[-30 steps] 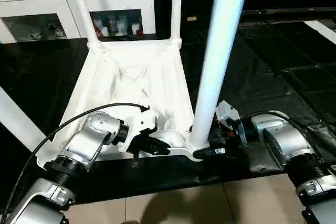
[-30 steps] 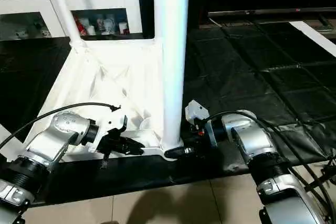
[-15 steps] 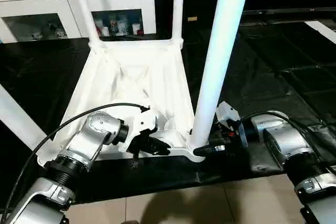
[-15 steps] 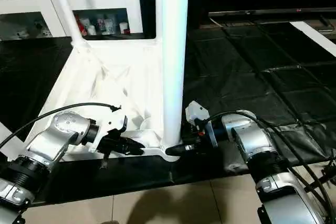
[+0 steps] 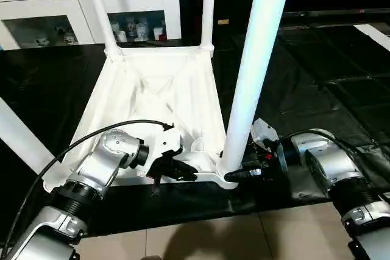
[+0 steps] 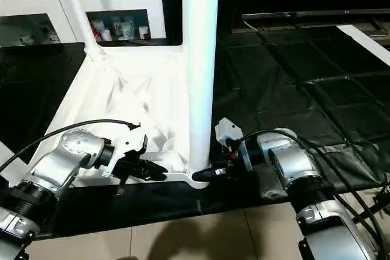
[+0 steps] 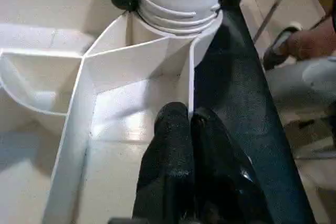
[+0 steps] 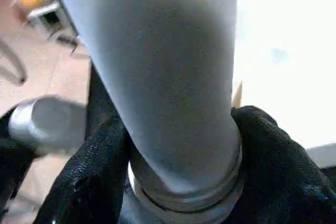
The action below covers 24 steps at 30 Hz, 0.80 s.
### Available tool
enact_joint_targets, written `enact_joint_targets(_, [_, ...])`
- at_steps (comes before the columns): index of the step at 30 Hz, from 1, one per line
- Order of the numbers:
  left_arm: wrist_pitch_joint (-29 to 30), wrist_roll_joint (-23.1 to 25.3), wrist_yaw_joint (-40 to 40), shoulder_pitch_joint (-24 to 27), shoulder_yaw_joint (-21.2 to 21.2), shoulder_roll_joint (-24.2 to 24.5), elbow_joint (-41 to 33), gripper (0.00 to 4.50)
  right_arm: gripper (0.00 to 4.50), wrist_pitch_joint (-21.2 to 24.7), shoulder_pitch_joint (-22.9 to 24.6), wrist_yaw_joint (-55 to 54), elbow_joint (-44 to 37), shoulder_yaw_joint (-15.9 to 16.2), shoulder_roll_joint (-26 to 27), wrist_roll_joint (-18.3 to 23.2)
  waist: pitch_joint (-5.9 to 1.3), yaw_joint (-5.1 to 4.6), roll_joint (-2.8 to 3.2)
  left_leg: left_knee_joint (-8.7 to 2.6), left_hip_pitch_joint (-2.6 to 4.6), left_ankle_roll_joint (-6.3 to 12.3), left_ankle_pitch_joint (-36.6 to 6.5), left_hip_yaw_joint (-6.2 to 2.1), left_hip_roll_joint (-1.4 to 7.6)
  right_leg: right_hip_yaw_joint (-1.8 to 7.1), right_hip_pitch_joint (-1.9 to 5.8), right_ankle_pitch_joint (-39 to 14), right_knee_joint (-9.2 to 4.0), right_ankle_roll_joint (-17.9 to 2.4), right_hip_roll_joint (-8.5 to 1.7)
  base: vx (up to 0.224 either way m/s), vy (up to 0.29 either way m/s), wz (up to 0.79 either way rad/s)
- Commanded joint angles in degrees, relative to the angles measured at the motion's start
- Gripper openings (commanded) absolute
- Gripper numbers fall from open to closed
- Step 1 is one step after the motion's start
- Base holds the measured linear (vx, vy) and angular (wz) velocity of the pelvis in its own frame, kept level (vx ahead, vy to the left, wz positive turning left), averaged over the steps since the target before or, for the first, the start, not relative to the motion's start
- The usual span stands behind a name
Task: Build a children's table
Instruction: Rotate leg to tighten
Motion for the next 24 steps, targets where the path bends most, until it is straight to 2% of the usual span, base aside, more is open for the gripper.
enact_joint_targets(1, [1.52,-0.75,4.98,-1.89,0.72,-3.22,-0.25,0.0,2.64,2.48,1.27,-4.96,-2.0,-0.01,3.43,1.17,-3.6,-0.38,-0.08,-3.6,-0.27,4.55,-8.8,1.05,0.44,1.77,3.76,-9.26,-3.72,-14.83,-1.8,0.0,0.0,0.0])
enact_joint_targets(2, [2.52,-0.21,8.73,-2.46,1.22,-5.4,0.31,0.0,2.64,3.03,2.29,-11.28,-1.48,-1.21,5.87,0.59,-3.22,-0.78,-0.11,-3.93,-0.15,3.12,-11.79,0.98,0.28,1.68,3.73,-14.46,-4.34,-13.33,-1.91,0.0,0.0,0.0])
enact_joint_targets(3, [2.91,-0.07,9.97,-2.61,1.41,-6.14,0.43,0.0,2.64,3.1,2.5,-13.1,-1.05,-1.53,6.59,0.37,-3.22,-0.78,-0.11,-3.93,-0.15,3.12,-11.79,0.98,0.28,1.68,3.73,-14.46,-4.34,-13.33,-1.91,0.0,0.0,0.0])
enact_joint_targets(4, [3.54,0.08,11.58,-2.78,1.63,-7.14,0.5,0.0,2.64,3.07,2.76,-15.52,-0.41,-1.92,7.55,-0.01,-2.94,-1.19,-0.28,-4.22,0.31,1.72,-15.25,0.86,0.06,1.56,3.53,-22.47,-5.27,-10.5,-2.06,0.0,0.0,0.0])
enact_joint_targets(5, [4.55,0.2,13.55,-2.94,1.89,-8.48,0.43,0.0,2.64,2.84,3.04,-18.68,0.58,-2.34,8.81,-0.63,-3.01,-1.36,-0.05,-4.27,0.37,1.29,-15.74,0.7,0.09,1.57,3.55,-23.63,-5.26,-10.0,-2.12,0.0,0.0,0.0])
enact_joint_targets(8, [5.97,0.57,17.93,-3.52,2.65,-11.25,0.7,0.0,2.64,2.47,2.92,-24.65,2.73,-3.47,11.37,-1.46,-2.92,-2.6,-0.08,-4.41,0.02,1.17,-16.38,0.6,-0.07,1.5,3.53,-24.83,-5.69,-8.74,-1.95,0.0,0.0,0.0])
enact_joint_targets(10, [7.79,1.15,23.93,-4.46,3.97,-14.67,1.29,0.0,2.64,3.66,2.18,-32.26,4.92,-5.5,14.58,-1.87,-2.95,-3.14,-0.16,-4.36,0.02,1.38,-16.46,0.53,-0.24,1.41,3.48,-25.26,-5.84,-8.63,-1.93,0.0,0.0,0.0])
enact_joint_targets(13, [9.98,2.47,34.09,-6.3,6.26,-20.34,2.82,0.0,2.64,5.18,-0.66,-45.43,8.66,-9.86,20.21,-1.65,-2.96,-4.2,0.16,-4.2,-0.03,1.16,-16.77,0.44,-0.53,1.17,3.31,-26.52,-6.05,-8.25,-1.77,0.0,0.0,0.0])
enact_joint_targets(15, [10.12,3.07,35.92,-6.69,6.34,-21.3,3.16,0.0,2.64,5.08,-1.42,-47.94,9.41,-10.62,21.35,-1.49,-2.98,-4.44,0.03,-4.22,-0.12,1.39,-16.9,0.35,-0.57,1.03,3.36,-26.88,-6.24,-7.97,-1.77,0.0,0.0,0.0])
enact_joint_targets(16, [10.14,3.6,38.54,-7.43,6.92,-22.49,3.98,0.0,2.64,4.69,-2.56,-50.87,10.61,-10.99,22.6,-1.97,-3.18,-4.47,0.34,-4.23,-0.29,1.89,-16.23,0.25,-0.5,1.13,3.44,-24.88,-6.04,-8.31,-1.85,0.0,0.0,0.0])
enact_joint_targets(20, [9.73,4.41,39.99,-8.04,7.08,-22.57,4.56,0.0,2.64,3.63,-3.27,-52.56,11.54,-11.77,23.39,-2.36,-3.48,-4.47,0.31,-4.09,-0.64,2.6,-13.75,0.32,-0.36,1.3,3.7,-16.99,-5.29,-10.83,-1.72,0.0,0.0,0.0])
enact_joint_targets(22, [9.56,4.59,38.69,-7.91,7.05,-21.14,4.31,0.0,3.2,3.18,-3.08,-51.9,11.33,-13.17,23.47,-1.6,-3.63,-4.33,0.2,-3.93,-0.58,3.48,-12.09,0.48,-0.38,1.38,3.87,-13.21,-5.0,-12.21,-1.72,0.0,0.0,0.0])
enact_joint_targets(24, [9.38,4.79,36.9,-7.48,6.96,-19.31,3.98,0.0,3.36,2.93,-2.46,-51.01,10.87,-13.75,22.97,-1.49,-3.67,-4.3,0.26,-3.99,-0.73,3.94,-11.06,0.45,-0.36,1.36,4.09,-11.63,-4.8,-12.83,-1.82,0.0,0.0,0.0])
